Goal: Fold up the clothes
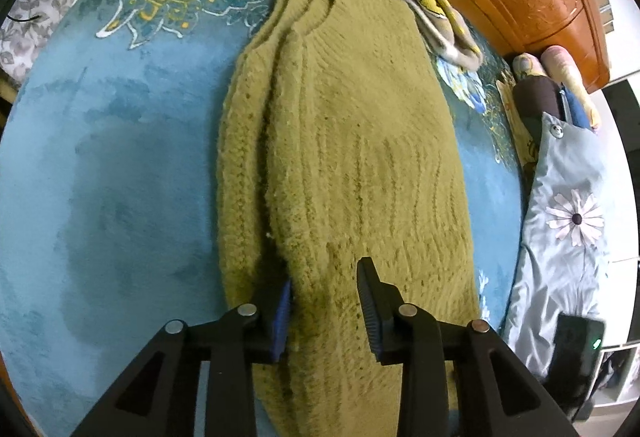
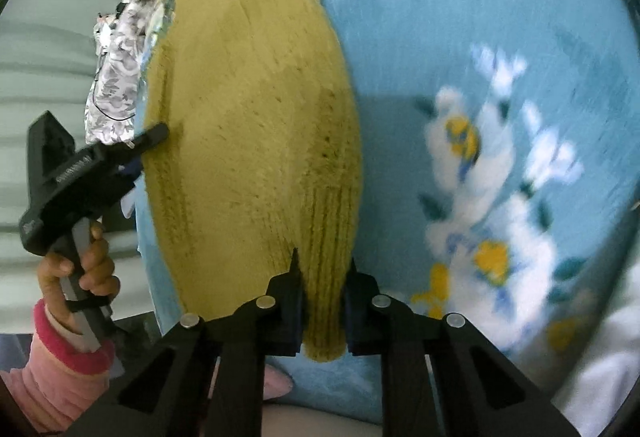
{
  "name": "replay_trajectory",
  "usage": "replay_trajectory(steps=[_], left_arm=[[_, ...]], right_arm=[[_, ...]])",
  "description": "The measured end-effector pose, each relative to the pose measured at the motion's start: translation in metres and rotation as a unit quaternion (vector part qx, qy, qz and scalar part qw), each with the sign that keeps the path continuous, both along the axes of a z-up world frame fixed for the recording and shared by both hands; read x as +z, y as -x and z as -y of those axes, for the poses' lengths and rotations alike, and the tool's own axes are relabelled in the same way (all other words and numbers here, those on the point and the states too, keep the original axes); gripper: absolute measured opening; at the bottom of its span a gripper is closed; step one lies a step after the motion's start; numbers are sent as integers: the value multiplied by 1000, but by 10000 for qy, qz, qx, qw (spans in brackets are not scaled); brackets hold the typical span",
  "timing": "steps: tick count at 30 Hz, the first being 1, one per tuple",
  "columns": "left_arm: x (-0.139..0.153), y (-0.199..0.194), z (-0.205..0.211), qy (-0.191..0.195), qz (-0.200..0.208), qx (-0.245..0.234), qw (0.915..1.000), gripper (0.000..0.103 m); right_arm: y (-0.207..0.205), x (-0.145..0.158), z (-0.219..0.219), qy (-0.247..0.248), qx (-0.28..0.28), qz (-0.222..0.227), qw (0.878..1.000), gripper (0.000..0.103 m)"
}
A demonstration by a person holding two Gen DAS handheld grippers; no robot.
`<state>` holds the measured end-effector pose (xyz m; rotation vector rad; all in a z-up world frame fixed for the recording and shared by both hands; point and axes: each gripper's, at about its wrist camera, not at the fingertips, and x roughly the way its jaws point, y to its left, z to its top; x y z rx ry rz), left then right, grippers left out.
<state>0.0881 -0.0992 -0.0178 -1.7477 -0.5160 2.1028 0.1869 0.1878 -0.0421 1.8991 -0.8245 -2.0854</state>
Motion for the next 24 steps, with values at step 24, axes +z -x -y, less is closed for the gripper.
replay_trajectory(steps=[24], left_arm=[[-29, 110, -1, -800, 238, 1418, 9864, 72]], right_arm=[[26, 22, -114, -1432, -367, 104, 9890, 20]])
